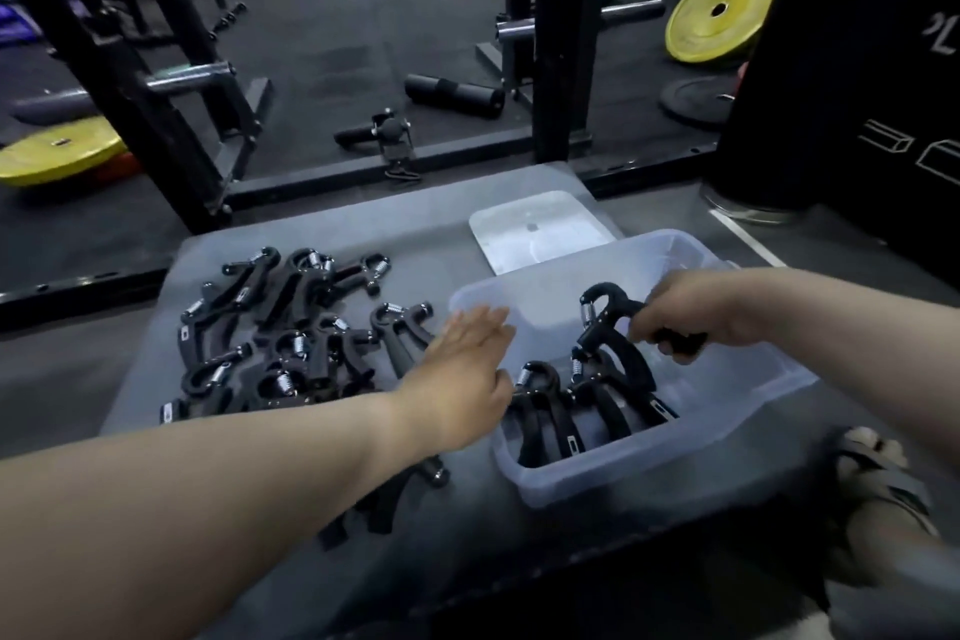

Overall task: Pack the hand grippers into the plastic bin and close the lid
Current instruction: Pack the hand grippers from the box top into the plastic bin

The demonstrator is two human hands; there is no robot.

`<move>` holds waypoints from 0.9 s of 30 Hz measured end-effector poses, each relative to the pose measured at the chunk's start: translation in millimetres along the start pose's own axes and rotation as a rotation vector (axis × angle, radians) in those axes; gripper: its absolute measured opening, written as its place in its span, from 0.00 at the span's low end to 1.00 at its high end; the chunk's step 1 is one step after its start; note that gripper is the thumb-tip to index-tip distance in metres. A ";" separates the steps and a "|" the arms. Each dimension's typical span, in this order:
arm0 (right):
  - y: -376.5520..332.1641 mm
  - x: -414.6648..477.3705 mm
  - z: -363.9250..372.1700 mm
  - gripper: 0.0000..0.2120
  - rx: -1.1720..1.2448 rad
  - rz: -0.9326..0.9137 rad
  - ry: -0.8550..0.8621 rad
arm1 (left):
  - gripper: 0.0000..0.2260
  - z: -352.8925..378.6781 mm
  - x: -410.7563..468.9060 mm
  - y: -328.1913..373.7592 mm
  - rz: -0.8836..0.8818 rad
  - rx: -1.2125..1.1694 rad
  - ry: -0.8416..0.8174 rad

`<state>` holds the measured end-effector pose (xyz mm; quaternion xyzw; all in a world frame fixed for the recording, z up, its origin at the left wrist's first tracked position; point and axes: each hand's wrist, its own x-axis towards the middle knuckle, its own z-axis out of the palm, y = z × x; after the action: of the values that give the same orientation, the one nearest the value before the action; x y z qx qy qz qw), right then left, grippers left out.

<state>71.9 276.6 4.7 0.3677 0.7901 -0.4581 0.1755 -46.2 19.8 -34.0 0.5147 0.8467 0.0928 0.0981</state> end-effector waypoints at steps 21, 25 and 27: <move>-17.7 26.3 112.0 0.14 -0.617 0.026 -0.049 | 0.24 -0.6 0.9 -4.0 0.030 -0.010 -0.034; -18.5 26.7 105.2 0.12 -0.742 0.026 -0.188 | 0.23 -2.4 1.8 -3.6 0.031 -0.020 -0.034; -16.6 28.3 108.2 0.11 -0.774 0.007 -0.206 | 0.23 -2.2 1.5 -2.4 0.031 -0.018 -0.032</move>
<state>34.2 191.1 -58.9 0.2290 0.8813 -0.1603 0.3809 -49.6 20.0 -32.6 0.5282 0.8361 0.0936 0.1148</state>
